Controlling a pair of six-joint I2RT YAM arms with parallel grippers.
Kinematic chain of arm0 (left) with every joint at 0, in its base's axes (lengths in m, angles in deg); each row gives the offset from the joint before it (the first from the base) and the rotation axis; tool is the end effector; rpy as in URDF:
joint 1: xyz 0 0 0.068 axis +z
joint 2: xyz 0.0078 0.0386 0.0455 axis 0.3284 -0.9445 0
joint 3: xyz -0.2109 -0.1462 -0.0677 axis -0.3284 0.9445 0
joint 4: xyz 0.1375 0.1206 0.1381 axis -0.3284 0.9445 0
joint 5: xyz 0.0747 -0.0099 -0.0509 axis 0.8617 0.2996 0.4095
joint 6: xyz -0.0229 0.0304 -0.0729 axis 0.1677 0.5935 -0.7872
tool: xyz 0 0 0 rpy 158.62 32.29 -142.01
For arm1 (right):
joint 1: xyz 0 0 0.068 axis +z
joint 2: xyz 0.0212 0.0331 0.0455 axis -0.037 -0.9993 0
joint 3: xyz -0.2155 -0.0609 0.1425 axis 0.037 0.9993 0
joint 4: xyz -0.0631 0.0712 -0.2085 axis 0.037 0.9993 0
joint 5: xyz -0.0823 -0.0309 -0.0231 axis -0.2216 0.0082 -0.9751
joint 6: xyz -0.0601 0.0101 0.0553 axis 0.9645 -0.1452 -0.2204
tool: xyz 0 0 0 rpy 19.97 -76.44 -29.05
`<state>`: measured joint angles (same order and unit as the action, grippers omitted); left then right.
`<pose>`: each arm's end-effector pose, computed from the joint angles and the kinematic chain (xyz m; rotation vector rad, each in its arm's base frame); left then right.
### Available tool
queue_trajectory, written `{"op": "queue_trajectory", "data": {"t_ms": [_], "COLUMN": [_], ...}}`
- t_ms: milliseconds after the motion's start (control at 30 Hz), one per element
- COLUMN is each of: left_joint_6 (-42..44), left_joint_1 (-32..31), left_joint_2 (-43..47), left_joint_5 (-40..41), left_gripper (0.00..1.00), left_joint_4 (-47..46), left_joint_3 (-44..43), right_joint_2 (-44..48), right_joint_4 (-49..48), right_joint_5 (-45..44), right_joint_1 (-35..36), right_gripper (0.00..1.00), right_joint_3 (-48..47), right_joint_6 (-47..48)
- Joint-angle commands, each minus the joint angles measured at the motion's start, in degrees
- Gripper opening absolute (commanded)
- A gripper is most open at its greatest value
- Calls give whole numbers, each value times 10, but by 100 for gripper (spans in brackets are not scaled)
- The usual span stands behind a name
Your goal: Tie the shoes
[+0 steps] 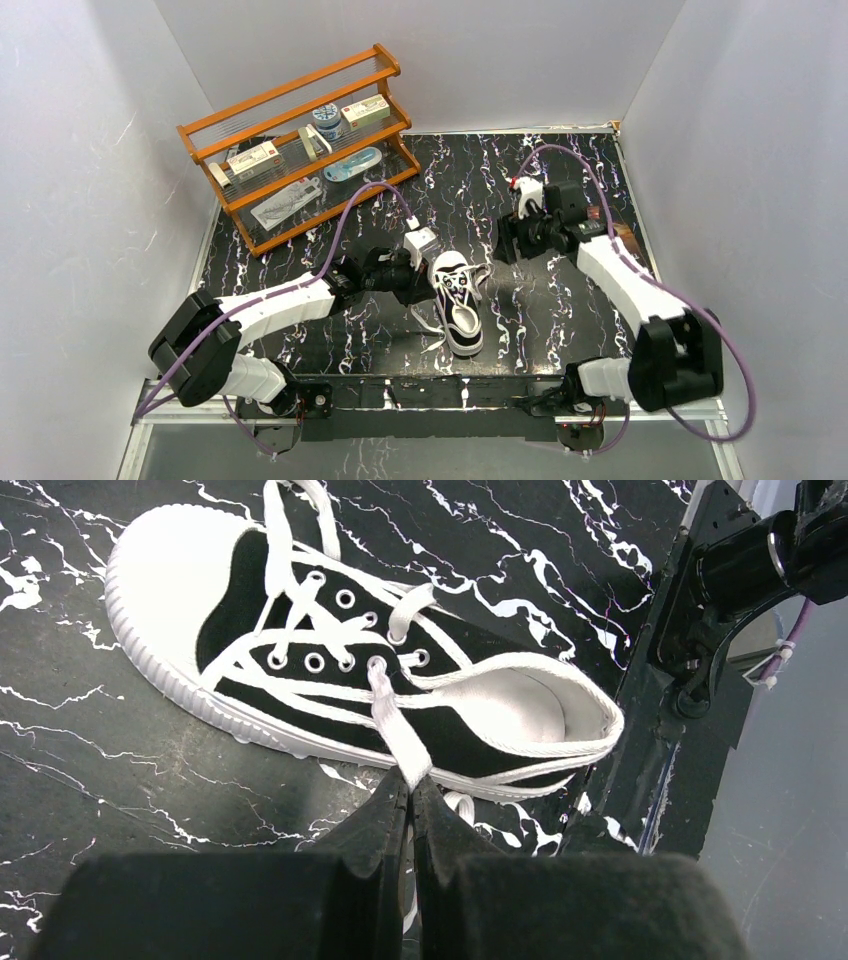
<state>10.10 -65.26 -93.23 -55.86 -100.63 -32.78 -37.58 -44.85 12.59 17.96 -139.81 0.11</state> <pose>0.1825 -0.2340 0.2249 0.9678 1.9006 -1.0321 0.2386 0.0917 0.2349 -0.6080 2.2840 0.4707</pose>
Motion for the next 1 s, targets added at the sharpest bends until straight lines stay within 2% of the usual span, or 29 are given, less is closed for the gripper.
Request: {"op": "queue_trajectory", "data": {"t_ms": [0, 100, 133, 200, 333, 467, 567, 667, 867, 967], "left_joint_6": [-17, -33, -32, -15, -11, -16, -16, -14, -15, -16], "left_joint_1": [-1, -1, -1, -1, -1, -1, -1, -1, -1, -1], "left_joint_2": [24, 17, 15, 8, 6, 7, 7, 8, 10, 14], "left_joint_5": [-6, -20, -22, -27, -31, -34, -35, -34, -38, -38], "left_gripper": [0, 0, 0, 0, 0, 0, 0, 0, 0, 0], "left_joint_4": [3, -13, -19, 4, 5, 2, 0, -1, 2, 3], "left_joint_3": [-15, -13, -12, -25, -34, -35, -30, -28, -27, -25], "right_joint_2": [-115, -195, -188, -171, -209, -229, -226, -232, -258, -277], "right_joint_4": [-6, 81, 60, 26, -36, -16, -19, -27, 6, 21], "right_joint_5": [27, 46, 68, 57, 46, 0, -16, -31, -81, -99], "right_joint_1": [-24, -23, -22, -21, -5, 12, 20, 20, 22, 25], "right_gripper": [69, 57, 54, 47, 44, 48, 52, 52, 44, 35], "right_joint_3": [-73, -86, -53, 1, 33, -1, 7, 14, 1, -8], "right_joint_6": [-141, -319, -386, -515, -623, -646, -673, -696, -733, -738]}}
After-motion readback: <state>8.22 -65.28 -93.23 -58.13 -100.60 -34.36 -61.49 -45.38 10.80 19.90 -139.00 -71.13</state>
